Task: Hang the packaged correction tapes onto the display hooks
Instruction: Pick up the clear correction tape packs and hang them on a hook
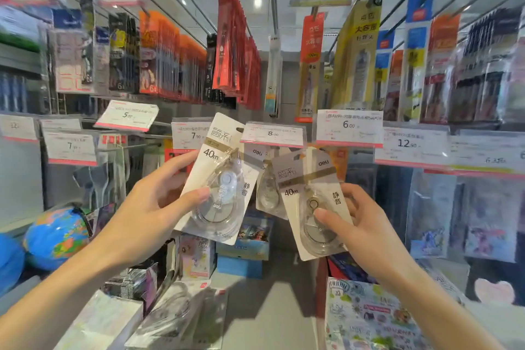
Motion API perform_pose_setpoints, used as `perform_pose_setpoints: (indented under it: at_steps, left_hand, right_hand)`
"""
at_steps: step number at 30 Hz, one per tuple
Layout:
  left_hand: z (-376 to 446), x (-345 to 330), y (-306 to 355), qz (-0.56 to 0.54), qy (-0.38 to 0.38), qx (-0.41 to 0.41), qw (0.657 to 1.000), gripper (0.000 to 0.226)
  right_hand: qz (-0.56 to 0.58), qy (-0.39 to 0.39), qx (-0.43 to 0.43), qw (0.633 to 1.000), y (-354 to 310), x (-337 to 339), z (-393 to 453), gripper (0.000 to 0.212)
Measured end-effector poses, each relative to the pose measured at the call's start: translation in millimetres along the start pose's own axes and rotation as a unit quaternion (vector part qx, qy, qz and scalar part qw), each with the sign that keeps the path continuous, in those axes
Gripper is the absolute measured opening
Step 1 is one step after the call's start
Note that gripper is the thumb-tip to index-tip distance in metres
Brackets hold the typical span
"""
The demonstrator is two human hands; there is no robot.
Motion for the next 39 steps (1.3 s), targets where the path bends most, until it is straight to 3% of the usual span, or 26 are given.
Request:
perform_pose_setpoints:
  at_steps: [16, 23, 31, 39]
  left_hand:
    - [10, 9, 0, -0.055, 0.011, -0.033, 0.998, 0.051]
    - [9, 9, -3, -0.063, 0.022, -0.024, 0.997, 0.049]
    - [4, 8, -17, -0.044, 0.021, -0.007, 0.999, 0.051]
    - [-3, 1, -49, -0.035, 0.038, 0.025, 0.998, 0.054]
  right_hand:
    - [0.007, 0.028, -0.011, 1.0, -11, -21, 28, 0.04]
    - [0.034, 0.017, -0.015, 0.999, -18, -36, 35, 0.03]
    - [0.001, 0.045, 0.007, 0.999, -19, -55, 31, 0.071]
    - [-0.155, 0.065, -0.004, 0.986, -11, -68, 48, 0.08]
Point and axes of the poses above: each hand's wrist, its own z-axis towards the middle knuckle, its own x-axis out of the back of the hand, y = z × x, the point moved 7 cm from there along z, towards the middle knuckle, and after that the axes turned 10 degrees about -z, right-handed, at the moved point
